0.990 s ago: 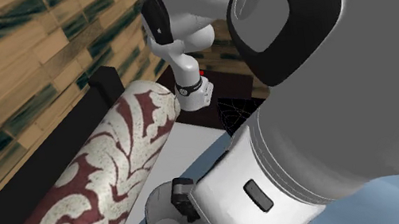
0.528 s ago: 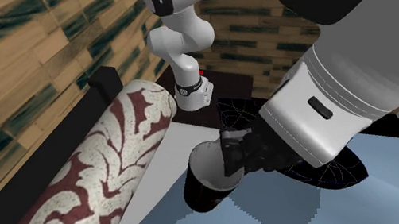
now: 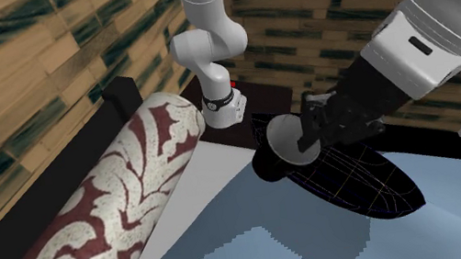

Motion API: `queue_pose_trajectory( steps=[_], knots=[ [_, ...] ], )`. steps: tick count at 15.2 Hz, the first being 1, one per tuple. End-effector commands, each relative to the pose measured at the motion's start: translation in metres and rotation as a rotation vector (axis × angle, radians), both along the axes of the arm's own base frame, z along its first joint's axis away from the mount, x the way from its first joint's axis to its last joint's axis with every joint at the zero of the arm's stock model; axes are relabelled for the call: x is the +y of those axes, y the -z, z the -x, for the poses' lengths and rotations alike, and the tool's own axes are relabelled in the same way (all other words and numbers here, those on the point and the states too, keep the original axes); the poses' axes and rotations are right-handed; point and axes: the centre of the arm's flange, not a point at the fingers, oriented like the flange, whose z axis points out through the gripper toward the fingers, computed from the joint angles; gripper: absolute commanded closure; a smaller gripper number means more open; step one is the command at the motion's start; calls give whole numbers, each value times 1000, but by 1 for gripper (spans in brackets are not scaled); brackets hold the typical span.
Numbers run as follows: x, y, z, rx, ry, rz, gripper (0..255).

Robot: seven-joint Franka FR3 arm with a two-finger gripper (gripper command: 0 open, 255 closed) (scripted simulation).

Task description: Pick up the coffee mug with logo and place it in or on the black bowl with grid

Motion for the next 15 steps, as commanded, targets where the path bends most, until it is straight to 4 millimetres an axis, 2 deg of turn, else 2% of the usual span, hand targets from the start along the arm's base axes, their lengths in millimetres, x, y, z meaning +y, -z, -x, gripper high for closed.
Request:
queue_pose_trajectory(
  steps=[1,11,15],
  knots=[
    [7,0,25,0,1,1,255],
    [50,-9,148,0,1,1,255],
    [50,12,148,0,1,1,255]
  ],
)
